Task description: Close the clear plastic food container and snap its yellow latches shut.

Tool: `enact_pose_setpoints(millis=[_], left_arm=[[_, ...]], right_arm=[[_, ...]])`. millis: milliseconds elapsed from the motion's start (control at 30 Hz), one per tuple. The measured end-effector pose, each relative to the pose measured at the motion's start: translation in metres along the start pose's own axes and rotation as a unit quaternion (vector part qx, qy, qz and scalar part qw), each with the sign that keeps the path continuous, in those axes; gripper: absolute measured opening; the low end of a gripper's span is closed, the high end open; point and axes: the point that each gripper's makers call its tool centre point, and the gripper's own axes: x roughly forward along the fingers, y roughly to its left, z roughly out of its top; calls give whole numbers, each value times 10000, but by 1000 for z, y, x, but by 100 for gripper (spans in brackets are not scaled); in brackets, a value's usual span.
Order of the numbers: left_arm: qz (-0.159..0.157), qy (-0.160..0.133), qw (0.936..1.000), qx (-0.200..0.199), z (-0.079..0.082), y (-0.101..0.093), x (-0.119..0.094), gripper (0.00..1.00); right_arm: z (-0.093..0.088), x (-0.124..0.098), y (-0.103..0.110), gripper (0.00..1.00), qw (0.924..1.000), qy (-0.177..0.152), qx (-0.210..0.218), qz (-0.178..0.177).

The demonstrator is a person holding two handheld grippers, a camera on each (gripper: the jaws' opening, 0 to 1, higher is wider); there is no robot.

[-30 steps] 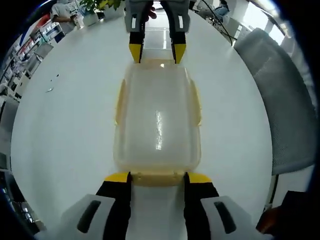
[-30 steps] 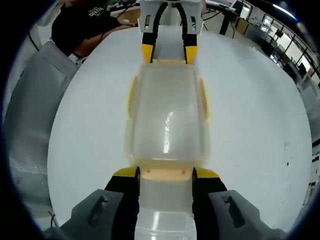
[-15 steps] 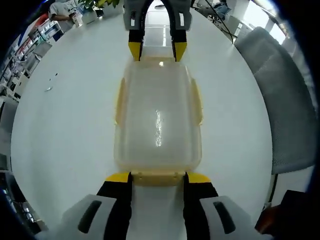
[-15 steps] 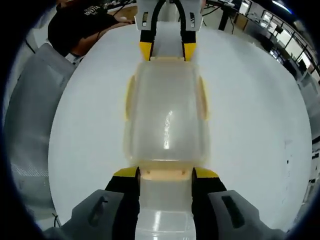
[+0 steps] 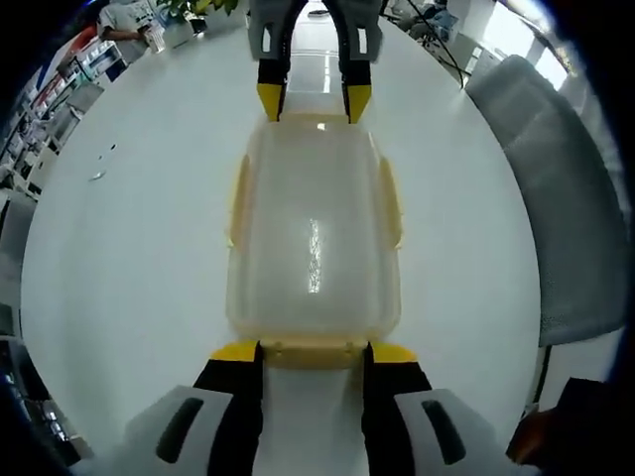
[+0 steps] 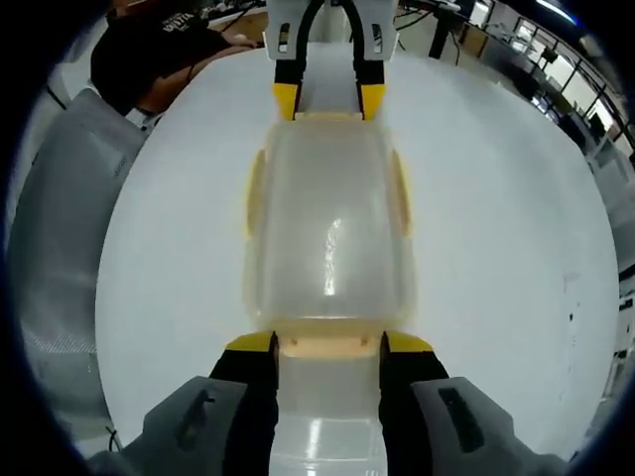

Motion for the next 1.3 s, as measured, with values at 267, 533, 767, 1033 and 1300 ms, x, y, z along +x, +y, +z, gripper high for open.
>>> enact_pose_setpoints(millis=[267, 533, 767, 1033, 1300], left_arm=[[-18, 17, 10000, -50, 2, 1, 1, 33], [-12, -144, 9999, -53, 1, 0, 0, 33], [-146, -217, 9996, -66, 2, 1, -1, 33], [-93, -123, 9999, 5, 4, 1, -4, 33], [183, -63, 9998, 84, 17, 3, -33, 33]], right_arm=[[0, 0, -1, 35, 10000, 41, 17, 18], [1, 0, 0, 35, 10000, 31, -29, 25], [1, 0, 0, 35, 10000, 33, -21, 21], [2, -4, -1, 35, 10000, -1, -41, -16], [8, -33, -3, 35, 9994, -269, -96, -189]])
